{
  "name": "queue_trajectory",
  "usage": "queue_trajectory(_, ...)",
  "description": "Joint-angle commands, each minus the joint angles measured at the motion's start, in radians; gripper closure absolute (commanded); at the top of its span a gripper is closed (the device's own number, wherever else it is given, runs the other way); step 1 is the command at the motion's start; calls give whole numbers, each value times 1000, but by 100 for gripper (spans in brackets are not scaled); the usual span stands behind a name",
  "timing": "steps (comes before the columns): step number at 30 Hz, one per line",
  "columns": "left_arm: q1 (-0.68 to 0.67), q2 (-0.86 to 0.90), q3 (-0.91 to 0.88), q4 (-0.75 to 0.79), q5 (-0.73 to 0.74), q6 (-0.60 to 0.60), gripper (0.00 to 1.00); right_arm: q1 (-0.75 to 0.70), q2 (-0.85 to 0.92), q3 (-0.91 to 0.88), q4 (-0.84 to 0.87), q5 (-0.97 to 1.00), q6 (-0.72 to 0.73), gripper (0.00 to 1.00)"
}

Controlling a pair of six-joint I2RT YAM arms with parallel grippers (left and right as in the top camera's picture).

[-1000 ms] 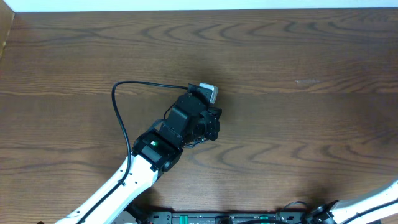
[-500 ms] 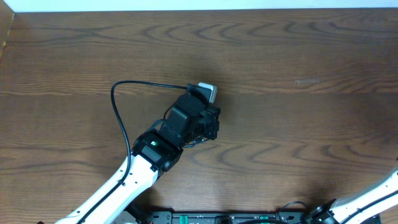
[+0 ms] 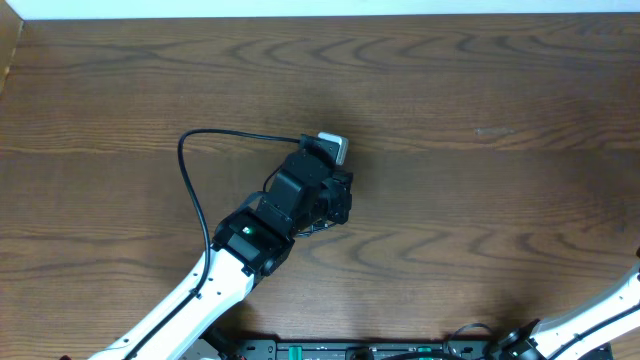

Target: Untangle cables

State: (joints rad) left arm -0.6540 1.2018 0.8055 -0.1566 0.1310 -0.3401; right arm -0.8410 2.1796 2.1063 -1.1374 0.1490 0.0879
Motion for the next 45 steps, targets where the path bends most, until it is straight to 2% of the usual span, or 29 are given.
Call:
queue_trajectory(1, -2, 1, -2, -2, -11, 14, 91, 4, 16, -68, 21, -6, 24, 99)
queue_trajectory(10, -2, 1, -2, -2, -12, 29, 91, 5, 16, -250, 163, -6, 47, 99)
queue_trajectory(27, -2, 1, -2, -2, -39, 33, 90, 5, 16, -259, 194, -6, 47, 99)
queue_trajectory(31, -2, 1, -2, -2, -39, 33, 90, 5, 16, -259, 192, -5, 47, 95)
queue_trajectory(32, -2, 1, -2, -2, -39, 33, 90, 5, 16, -259, 192, -5, 46, 90)
queue_trajectory(34, -2, 1, -2, 2, -39, 33, 90, 5, 15, -259, 192, 3, 46, 30)
queue_trajectory(36, -2, 1, -2, 14, -39, 33, 90, 5, 11, -259, 192, 2, 47, 1)
queue_trajectory(41, -2, 1, -2, 24, -38, 32, 90, 13, -35, -258, 181, 2, 58, 1)
queue_trajectory(45, -2, 1, -2, 17, -37, 39, 90, 26, -148, -257, 165, 26, 71, 1)
